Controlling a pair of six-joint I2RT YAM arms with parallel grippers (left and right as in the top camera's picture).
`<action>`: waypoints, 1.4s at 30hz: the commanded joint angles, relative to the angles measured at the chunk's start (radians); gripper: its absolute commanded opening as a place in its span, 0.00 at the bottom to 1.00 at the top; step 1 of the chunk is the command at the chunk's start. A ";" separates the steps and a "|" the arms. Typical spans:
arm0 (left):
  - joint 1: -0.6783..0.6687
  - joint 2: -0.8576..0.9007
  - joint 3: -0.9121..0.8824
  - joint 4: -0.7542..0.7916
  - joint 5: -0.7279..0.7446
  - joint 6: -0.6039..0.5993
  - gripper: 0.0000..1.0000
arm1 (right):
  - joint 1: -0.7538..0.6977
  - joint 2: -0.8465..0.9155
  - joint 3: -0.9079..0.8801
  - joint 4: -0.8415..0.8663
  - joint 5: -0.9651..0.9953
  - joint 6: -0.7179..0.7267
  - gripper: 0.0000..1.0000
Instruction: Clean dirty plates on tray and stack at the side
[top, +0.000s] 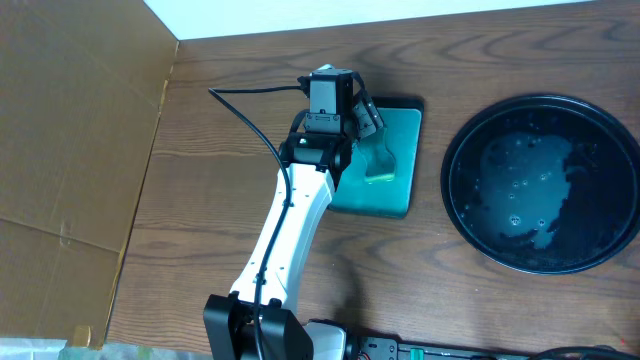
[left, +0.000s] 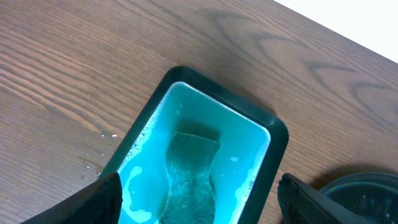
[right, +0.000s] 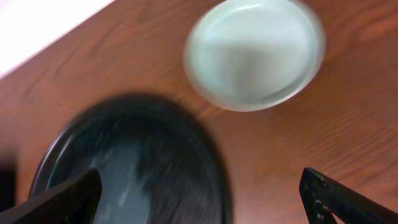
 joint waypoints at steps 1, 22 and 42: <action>0.006 0.009 0.013 -0.002 -0.016 0.010 0.80 | 0.124 -0.089 -0.024 -0.087 0.013 -0.093 0.99; 0.006 0.009 0.013 -0.002 -0.016 0.010 0.80 | 0.262 -0.151 -0.032 -0.223 0.033 -0.130 0.99; 0.006 0.009 0.013 -0.002 -0.016 0.010 0.80 | 0.278 -0.854 -0.756 0.393 0.050 -0.196 0.99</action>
